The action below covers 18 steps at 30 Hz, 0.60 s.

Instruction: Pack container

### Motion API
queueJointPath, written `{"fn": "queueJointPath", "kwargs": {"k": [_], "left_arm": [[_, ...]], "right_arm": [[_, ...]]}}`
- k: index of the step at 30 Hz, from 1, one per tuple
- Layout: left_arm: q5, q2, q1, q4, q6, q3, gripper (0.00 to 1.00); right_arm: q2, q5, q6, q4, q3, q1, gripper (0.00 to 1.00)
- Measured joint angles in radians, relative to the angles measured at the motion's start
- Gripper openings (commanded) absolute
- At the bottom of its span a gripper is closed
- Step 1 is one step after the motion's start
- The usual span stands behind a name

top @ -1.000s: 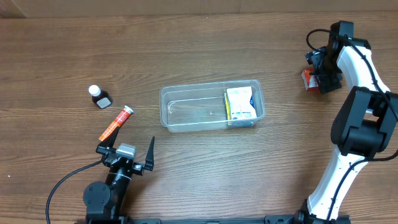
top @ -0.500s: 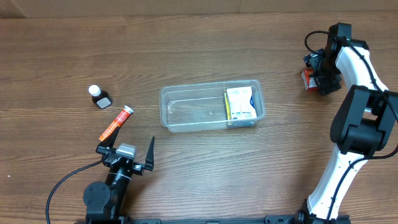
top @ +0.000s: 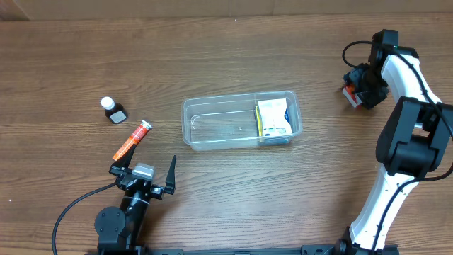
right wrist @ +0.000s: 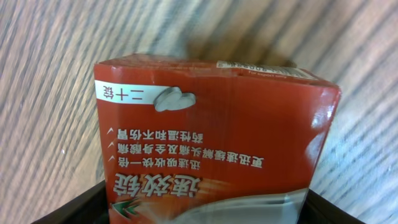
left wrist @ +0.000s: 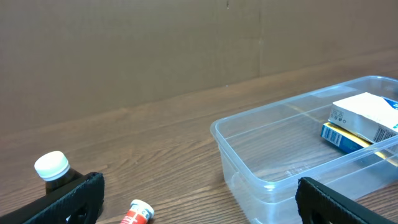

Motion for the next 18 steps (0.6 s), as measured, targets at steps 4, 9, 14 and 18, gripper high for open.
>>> {"fn": "queueJointPath", "kwargs": {"k": [4,9,14,18], "left_arm": [[0.000,0.000,0.000,0.000,0.000,0.000,1.00],[0.000,0.000,0.000,0.000,0.000,0.000,1.00],[0.000,0.000,0.000,0.000,0.000,0.000,1.00],[0.000,0.000,0.000,0.000,0.000,0.000,1.00]], "right_arm": [[0.000,0.000,-0.219,0.012,0.000,0.000,0.77],[0.000,0.000,-0.328,-0.006,0.000,0.000,0.76],[-0.039,-0.050,-0.369,-0.063,0.000,0.000,0.76],[-0.215,-0.129,-0.433,-0.101,0.002,0.017,0.77]]}}
